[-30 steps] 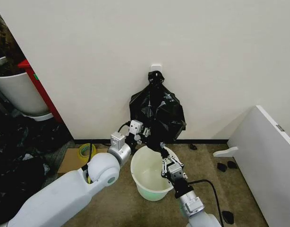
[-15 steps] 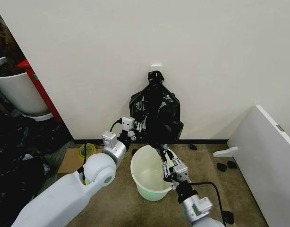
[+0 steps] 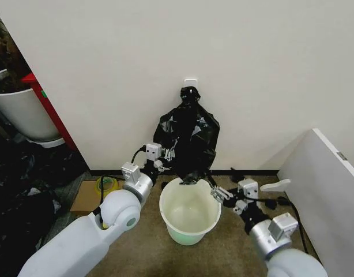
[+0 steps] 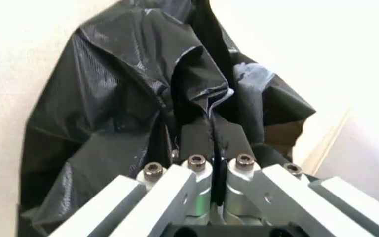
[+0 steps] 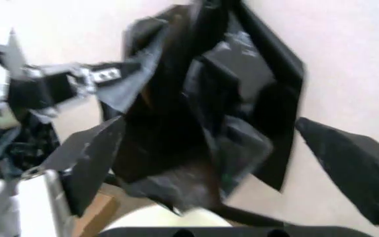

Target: Place the garbage bag over the trash bin.

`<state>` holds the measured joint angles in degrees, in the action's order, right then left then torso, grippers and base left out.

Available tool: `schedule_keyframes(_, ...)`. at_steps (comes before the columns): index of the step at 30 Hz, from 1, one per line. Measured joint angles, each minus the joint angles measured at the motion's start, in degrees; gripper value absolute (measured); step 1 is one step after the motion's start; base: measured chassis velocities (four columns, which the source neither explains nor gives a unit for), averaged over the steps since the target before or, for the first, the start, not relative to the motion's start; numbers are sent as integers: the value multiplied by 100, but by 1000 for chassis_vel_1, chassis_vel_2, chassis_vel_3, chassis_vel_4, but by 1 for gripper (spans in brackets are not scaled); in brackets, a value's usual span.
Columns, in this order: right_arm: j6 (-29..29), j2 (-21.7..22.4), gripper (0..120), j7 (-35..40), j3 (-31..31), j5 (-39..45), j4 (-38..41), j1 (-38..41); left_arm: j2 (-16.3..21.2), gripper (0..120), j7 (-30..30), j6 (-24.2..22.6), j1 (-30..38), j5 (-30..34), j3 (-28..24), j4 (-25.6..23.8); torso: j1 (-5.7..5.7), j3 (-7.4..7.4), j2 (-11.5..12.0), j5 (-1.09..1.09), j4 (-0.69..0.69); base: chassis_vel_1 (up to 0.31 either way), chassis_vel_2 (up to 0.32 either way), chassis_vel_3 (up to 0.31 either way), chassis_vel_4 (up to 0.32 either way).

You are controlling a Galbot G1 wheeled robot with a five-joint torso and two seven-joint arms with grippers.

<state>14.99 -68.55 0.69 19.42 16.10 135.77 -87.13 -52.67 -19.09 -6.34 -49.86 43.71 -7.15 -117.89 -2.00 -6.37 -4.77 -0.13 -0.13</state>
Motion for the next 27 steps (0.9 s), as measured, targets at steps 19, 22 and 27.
schedule_keyframes(19, -309, 231, 70, -183, -1124, -347, -1831, 2262, -109, 0, 47, -40, -409, -219, 305, -117, 0, 0, 0, -1, 0, 0, 0, 0, 0)
schedule_keyframes(22, -307, 222, 60, -170, -1201, -361, -1902, 2352, -139, 0, 51, -40, -455, -224, 339, -128, 0, 0, 0, -1, 0, 0, 0, 0, 0)
schedule_keyframes(27, -282, 169, 47, -117, -1305, -378, -2009, 2470, -161, 0, 53, -41, -489, -227, 366, -141, 0, 0, 0, -1, 0, 0, 0, 0, 0)
